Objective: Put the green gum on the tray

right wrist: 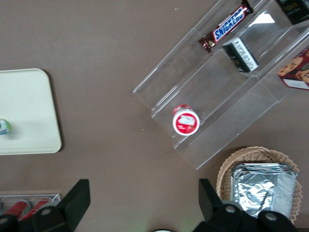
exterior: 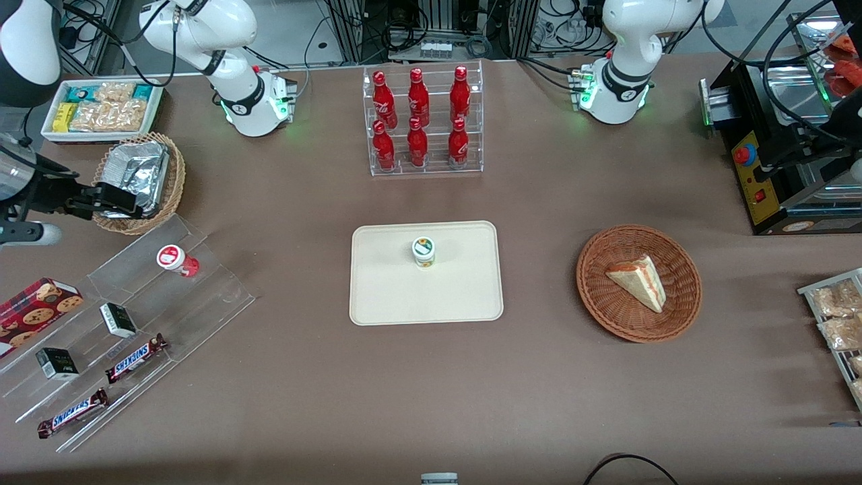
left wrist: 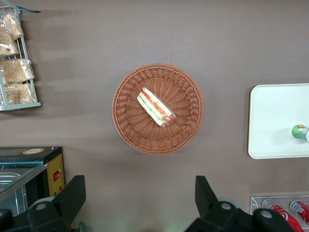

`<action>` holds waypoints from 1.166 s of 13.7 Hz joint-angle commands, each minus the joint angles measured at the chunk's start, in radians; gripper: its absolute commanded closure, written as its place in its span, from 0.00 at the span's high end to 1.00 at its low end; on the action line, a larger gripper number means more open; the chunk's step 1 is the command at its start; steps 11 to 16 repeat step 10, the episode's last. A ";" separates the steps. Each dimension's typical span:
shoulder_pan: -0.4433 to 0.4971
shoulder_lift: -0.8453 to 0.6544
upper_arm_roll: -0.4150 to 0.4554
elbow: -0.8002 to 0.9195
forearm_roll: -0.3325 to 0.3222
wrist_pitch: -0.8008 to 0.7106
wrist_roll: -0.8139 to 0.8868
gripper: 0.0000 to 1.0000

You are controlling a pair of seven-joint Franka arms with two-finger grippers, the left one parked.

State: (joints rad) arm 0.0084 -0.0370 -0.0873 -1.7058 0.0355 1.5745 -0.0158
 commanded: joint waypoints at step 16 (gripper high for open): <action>-0.001 0.006 0.015 0.025 -0.046 -0.019 -0.015 1.00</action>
